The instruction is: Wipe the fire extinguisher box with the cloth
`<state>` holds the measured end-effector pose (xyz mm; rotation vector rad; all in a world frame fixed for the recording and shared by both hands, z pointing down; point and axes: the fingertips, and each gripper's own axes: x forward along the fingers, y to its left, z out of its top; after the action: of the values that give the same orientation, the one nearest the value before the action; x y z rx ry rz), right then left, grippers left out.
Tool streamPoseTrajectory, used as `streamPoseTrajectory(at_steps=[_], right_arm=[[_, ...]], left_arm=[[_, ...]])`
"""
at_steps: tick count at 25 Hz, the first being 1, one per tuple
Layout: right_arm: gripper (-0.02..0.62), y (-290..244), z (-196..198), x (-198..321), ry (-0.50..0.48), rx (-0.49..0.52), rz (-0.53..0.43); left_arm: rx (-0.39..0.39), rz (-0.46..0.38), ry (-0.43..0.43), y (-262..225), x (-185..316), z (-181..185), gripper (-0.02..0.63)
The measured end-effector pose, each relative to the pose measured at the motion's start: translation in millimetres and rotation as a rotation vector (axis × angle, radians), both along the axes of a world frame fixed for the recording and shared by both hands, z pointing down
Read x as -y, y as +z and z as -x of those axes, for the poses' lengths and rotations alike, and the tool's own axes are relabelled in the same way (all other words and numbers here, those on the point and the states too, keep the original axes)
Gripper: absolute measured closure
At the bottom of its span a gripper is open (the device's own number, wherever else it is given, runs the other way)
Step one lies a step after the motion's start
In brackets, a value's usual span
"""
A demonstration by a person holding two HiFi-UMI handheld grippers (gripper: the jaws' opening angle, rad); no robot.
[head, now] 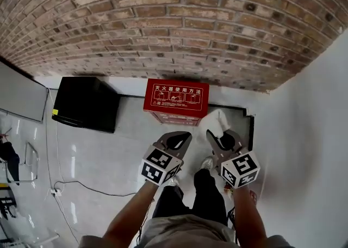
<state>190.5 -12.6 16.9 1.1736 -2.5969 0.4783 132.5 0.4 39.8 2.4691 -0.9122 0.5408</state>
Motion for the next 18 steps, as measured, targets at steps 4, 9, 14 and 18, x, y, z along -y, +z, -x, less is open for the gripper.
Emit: streamPoseTrajectory(at_steps=[4, 9, 14, 18], right_arm=[[0.505, -38.3, 8.4, -8.6, -0.029, 0.017, -0.020], [0.505, -74.0, 14.8, -14.4, -0.078, 0.009, -0.069], [0.506, -108.3, 10.1, -8.2, -0.081, 0.008, -0.136], [0.506, -128.9, 8.0, -5.0, -0.079, 0.010, -0.174]], left_arm=[[-0.023, -0.002, -0.052, -34.3, -11.8, 6.7, 0.603], [-0.027, -0.038, -0.084, -68.1, -22.4, 9.5, 0.603], [-0.042, -0.063, -0.112, -93.3, -26.8, 18.5, 0.603], [-0.040, -0.096, -0.118, -110.1, -22.8, 23.0, 0.603]])
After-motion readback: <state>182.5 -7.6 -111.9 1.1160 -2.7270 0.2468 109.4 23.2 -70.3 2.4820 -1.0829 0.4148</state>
